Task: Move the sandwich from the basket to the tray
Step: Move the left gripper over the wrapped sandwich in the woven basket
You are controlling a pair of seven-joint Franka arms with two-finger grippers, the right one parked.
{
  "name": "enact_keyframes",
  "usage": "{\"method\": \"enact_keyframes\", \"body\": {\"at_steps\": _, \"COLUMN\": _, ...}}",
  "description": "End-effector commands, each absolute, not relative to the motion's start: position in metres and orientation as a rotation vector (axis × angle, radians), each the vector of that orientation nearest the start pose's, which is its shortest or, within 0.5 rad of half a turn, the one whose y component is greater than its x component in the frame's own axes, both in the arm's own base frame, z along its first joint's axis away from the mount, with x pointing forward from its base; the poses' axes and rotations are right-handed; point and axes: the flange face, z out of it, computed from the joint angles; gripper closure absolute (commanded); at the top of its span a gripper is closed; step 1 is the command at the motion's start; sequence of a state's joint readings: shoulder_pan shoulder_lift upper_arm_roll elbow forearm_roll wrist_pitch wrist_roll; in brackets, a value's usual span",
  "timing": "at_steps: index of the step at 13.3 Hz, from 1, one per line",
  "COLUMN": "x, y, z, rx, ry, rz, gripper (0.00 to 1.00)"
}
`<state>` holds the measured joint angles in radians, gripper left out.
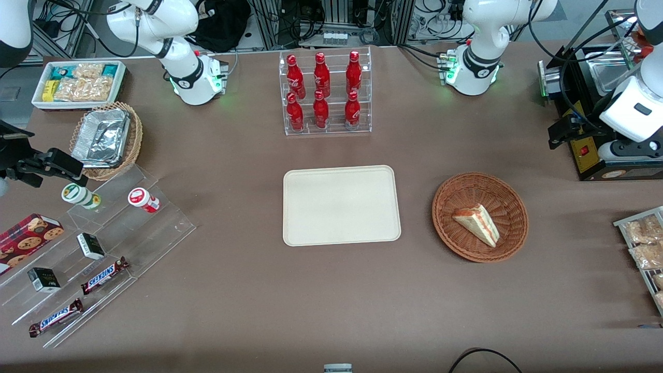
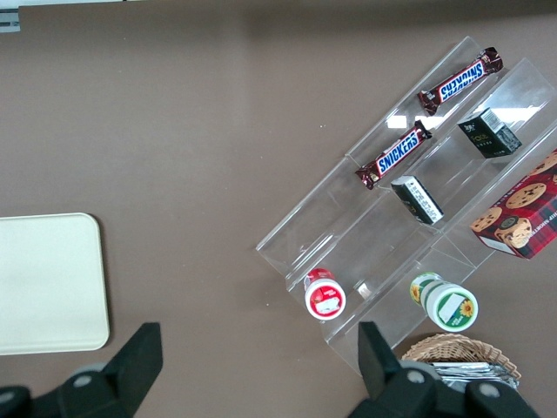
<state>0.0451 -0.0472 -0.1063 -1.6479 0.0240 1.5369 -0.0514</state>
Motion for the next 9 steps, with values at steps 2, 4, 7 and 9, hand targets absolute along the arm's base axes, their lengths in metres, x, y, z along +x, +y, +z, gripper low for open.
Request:
{"method": "enact_keyframes", "body": {"at_steps": 2, "x": 0.532, "y": -0.032, "z": 0.612, "rx": -3.122, "ry": 0.014, "rz": 0.090, "gripper": 0.00}}
{"method": "enact_keyframes", "body": {"at_steps": 4, "x": 0.544, "y": -0.033, "z": 0.588, "rx": -3.126, "ry": 0.007, "rz": 0.160, "gripper": 0.00}}
{"method": "enact_keyframes", "body": {"at_steps": 7, "x": 0.568, "y": -0.042, "z": 0.531, "rx": -3.139, "ry": -0.004, "rz": 0.239, "gripper": 0.00}}
{"method": "enact_keyframes", "body": {"at_steps": 9, "x": 0.573, "y": -0.055, "z": 0.486, "rx": -3.128, "ry": -0.105, "rz": 0.175, "gripper": 0.00}}
